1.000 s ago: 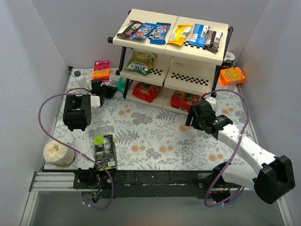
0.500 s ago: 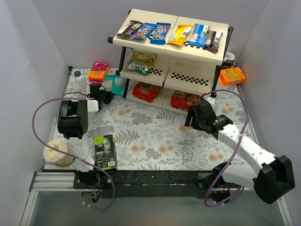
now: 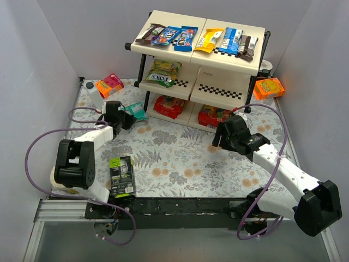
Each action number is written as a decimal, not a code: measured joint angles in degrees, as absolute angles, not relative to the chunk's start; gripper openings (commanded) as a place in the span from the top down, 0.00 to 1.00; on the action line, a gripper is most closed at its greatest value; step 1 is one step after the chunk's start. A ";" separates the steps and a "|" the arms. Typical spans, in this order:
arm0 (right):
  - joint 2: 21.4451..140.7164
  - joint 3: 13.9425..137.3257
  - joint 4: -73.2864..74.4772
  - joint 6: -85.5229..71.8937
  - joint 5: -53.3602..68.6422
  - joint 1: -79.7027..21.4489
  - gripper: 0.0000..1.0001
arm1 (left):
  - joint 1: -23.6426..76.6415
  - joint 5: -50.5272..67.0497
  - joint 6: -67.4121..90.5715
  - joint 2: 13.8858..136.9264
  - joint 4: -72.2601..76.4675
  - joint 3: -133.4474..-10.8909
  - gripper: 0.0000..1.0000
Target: Place and organize the candy bags onto the shelf
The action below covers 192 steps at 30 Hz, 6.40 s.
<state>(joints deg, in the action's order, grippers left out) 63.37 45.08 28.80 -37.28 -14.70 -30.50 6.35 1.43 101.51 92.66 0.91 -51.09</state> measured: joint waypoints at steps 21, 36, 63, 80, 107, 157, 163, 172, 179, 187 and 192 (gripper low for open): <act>64.14 44.23 26.55 -37.28 -9.43 -30.44 0.28 | 17.52 27.81 85.01 71.05 -9.06 -33.28 1.00; 78.37 46.37 19.92 -25.39 2.59 -36.67 0.29 | 18.61 34.39 76.90 75.85 -9.85 -30.46 0.31; 107.39 69.67 12.32 -25.65 -5.82 -46.72 0.51 | 24.23 16.82 110.61 65.17 2.04 -19.18 0.50; 107.07 69.54 16.99 -34.54 -4.12 -46.13 0.53 | 26.48 12.53 111.98 76.73 7.20 -22.94 0.52; 106.74 69.71 19.75 -36.69 -3.18 -46.15 0.54 | 29.69 5.82 109.27 73.84 -5.69 -27.22 0.51; 51.86 45.95 41.01 -43.11 -28.38 -44.21 0.13 | 31.44 6.96 106.45 69.12 -13.72 -66.94 1.00; 47.57 45.95 43.44 -44.27 -29.45 -44.21 0.14 | 34.74 4.14 111.20 81.65 -7.31 -74.13 1.00; 41.80 45.04 46.02 -45.84 -29.89 -44.18 0.14 | 40.62 -6.15 113.91 98.80 3.36 -84.73 1.00; 37.47 44.12 48.47 -46.63 -30.11 -43.99 0.15 | 43.33 -15.05 114.43 109.43 9.43 -92.88 1.00; 36.82 44.12 50.54 -46.61 -30.55 -43.97 0.15 | 46.39 -25.56 114.45 117.69 10.28 -101.75 1.00; 36.69 44.12 51.07 -46.63 -30.72 -43.99 0.15 | 48.97 -32.95 114.48 120.68 3.42 -109.03 1.00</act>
<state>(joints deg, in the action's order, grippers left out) 36.69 44.12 51.07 -46.63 -30.72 -43.99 48.97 -32.95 114.48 120.68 3.42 -109.03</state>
